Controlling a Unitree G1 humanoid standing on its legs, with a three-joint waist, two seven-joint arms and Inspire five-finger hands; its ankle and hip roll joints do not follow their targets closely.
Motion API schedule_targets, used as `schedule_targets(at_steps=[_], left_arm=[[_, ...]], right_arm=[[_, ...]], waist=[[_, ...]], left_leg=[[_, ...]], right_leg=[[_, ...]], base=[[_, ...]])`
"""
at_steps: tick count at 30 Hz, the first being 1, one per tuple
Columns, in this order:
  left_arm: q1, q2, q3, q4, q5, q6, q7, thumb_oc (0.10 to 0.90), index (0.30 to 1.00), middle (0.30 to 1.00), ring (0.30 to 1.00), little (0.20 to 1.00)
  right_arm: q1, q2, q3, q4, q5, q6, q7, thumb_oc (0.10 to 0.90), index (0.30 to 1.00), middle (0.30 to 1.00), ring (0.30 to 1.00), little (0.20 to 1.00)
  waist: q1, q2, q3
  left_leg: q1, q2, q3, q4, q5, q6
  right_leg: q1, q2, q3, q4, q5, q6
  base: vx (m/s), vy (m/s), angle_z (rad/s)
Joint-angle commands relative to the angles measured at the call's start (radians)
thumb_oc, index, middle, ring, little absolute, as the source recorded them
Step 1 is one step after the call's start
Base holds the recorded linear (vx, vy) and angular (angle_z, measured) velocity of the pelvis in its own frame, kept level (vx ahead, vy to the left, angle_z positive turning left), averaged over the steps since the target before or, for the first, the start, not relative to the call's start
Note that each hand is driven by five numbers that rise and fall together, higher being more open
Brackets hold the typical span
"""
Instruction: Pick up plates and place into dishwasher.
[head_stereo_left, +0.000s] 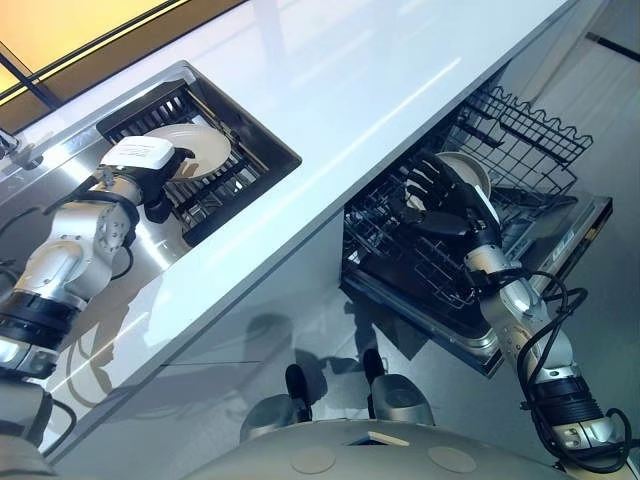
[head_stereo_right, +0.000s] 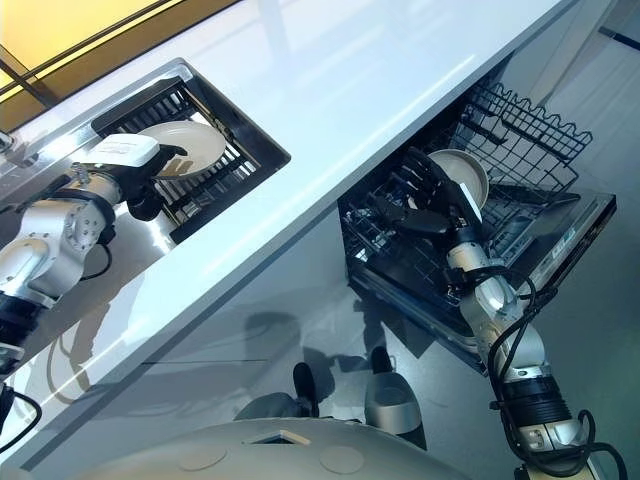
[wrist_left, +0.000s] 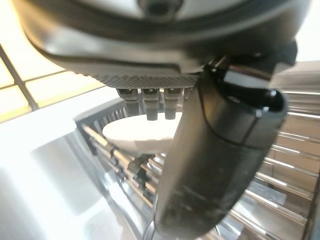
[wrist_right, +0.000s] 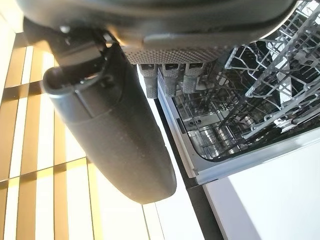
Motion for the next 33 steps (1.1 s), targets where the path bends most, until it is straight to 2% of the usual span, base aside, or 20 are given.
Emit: schedule_targets(at_steps=[1, 4, 9, 13, 20, 22, 23, 24, 25, 26, 33], left_arm=[[-0.109, -0.029, -0.046, 0.112, 0.05, 0.077, 0.132, 0.8, 0.9, 0.9, 0.9, 0.9], [-0.116, -0.062, -0.063, 0.147, 0.006, 0.099, 0.226, 0.8, 0.9, 0.9, 0.9, 0.9], [-0.121, -0.134, -0.076, 0.216, -0.092, 0.125, 0.307, 0.8, 0.9, 0.9, 0.9, 0.9], [-0.135, -0.164, -0.076, 0.248, -0.149, 0.152, 0.307, 0.8, 0.9, 0.9, 0.9, 0.9], [-0.163, -0.176, -0.093, 0.308, -0.158, 0.201, 0.263, 0.8, 0.9, 0.9, 0.9, 0.9], [-0.168, -0.184, -0.097, 0.333, -0.157, 0.196, 0.264, 0.685, 0.801, 0.801, 0.801, 0.785], [-0.17, -0.197, -0.103, 0.356, -0.155, 0.188, 0.279, 0.427, 0.58, 0.58, 0.58, 0.527], [-0.171, -0.206, -0.103, 0.373, -0.141, 0.178, 0.287, 0.38, 0.54, 0.54, 0.54, 0.48], [-0.173, -0.213, -0.105, 0.381, -0.124, 0.177, 0.289, 0.149, 0.342, 0.342, 0.342, 0.249], [-0.178, -0.221, -0.115, 0.4, -0.096, 0.179, 0.3, 0.1, 0.3, 0.3, 0.3, 0.2], [-0.178, -0.216, -0.159, 0.498, 0.134, 0.204, 0.385, 0.1, 0.3, 0.3, 0.3, 0.2]], right_arm=[[-0.119, 0.006, 0.005, -0.095, 0.012, -0.113, 0.032, 0.8, 0.9, 0.9, 0.9, 0.9], [-0.12, 0.01, 0.018, -0.086, 0.014, -0.116, 0.046, 0.8, 0.9, 0.9, 0.9, 0.9], [-0.137, 0.009, 0.04, -0.074, 0.013, -0.119, 0.043, 0.8, 0.9, 0.9, 0.9, 0.9], [-0.15, 0.011, 0.046, -0.072, 0.014, -0.108, 0.044, 0.8, 0.9, 0.9, 0.9, 0.9], [-0.162, 0.008, 0.045, -0.069, 0.018, -0.094, 0.066, 0.8, 0.9, 0.9, 0.9, 0.9], [-0.164, 0.009, 0.045, -0.064, 0.017, -0.095, 0.074, 0.8, 0.9, 0.9, 0.9, 0.9], [-0.164, 0.016, 0.047, -0.061, 0.013, -0.094, 0.081, 0.8, 0.9, 0.9, 0.9, 0.9], [-0.165, 0.018, 0.048, -0.058, 0.011, -0.094, 0.086, 0.8, 0.9, 0.9, 0.9, 0.9], [-0.165, 0.02, 0.049, -0.055, 0.01, -0.095, 0.089, 0.8, 0.9, 0.9, 0.9, 0.9], [-0.17, 0.021, 0.053, -0.052, 0.01, -0.094, 0.095, 0.8, 0.9, 0.9, 0.9, 0.9], [-0.161, 0.019, 0.062, -0.048, 0.025, -0.104, 0.125, 0.8, 0.9, 0.9, 0.9, 0.9]], waist=[[-0.024, -0.005, -0.055], [-0.029, -0.011, -0.055], [-0.037, -0.022, -0.052], [-0.045, -0.024, -0.051], [-0.056, -0.021, -0.051], [-0.058, -0.021, -0.052], [-0.061, -0.021, -0.055], [-0.063, -0.021, -0.056], [-0.064, -0.021, -0.056], [-0.067, -0.022, -0.058], [-0.083, -0.03, -0.065]], left_leg=[[-0.007, -0.111, -0.001, 0.048, -0.123, 0.099], [-0.006, -0.111, 0.005, 0.048, -0.124, 0.1], [-0.005, -0.11, 0.014, 0.048, -0.125, 0.103], [-0.001, -0.108, 0.026, 0.051, -0.127, 0.102], [0.0, -0.108, 0.031, 0.059, -0.132, 0.102], [0.0, -0.108, 0.033, 0.06, -0.132, 0.103], [0.0, -0.108, 0.033, 0.061, -0.133, 0.102], [0.0, -0.108, 0.034, 0.062, -0.133, 0.102], [0.001, -0.108, 0.035, 0.062, -0.134, 0.103], [0.001, -0.108, 0.036, 0.062, -0.134, 0.102], [0.007, -0.108, 0.049, 0.061, -0.135, 0.102]], right_leg=[[-0.069, 0.043, -0.053, 0.151, -0.09, 0.07], [-0.069, 0.045, -0.053, 0.149, -0.09, 0.069], [-0.071, 0.049, -0.053, 0.153, -0.091, 0.068], [-0.07, 0.05, -0.054, 0.154, -0.091, 0.069], [-0.065, 0.05, -0.058, 0.154, -0.095, 0.067], [-0.063, 0.049, -0.06, 0.153, -0.095, 0.066], [-0.062, 0.05, -0.059, 0.151, -0.095, 0.066], [-0.061, 0.051, -0.059, 0.152, -0.096, 0.066], [-0.061, 0.05, -0.059, 0.151, -0.096, 0.066], [-0.06, 0.05, -0.059, 0.151, -0.096, 0.065], [-0.056, 0.049, -0.055, 0.143, -0.091, 0.066]], base=[[0.03, -0.004, -0.09], [0.03, -0.013, -0.08], [0.0, -0.004, -0.01], [0.01, -0.01, -0.03], [0.01, -0.009, -0.09], [0.02, -0.005, -0.06], [0.0, 0.0, 0.0], [0.0, 0.0, 0.0], [0.0, 0.0, 0.0], [0.01, -0.006, -0.04], [0.01, -0.003, -0.03]])
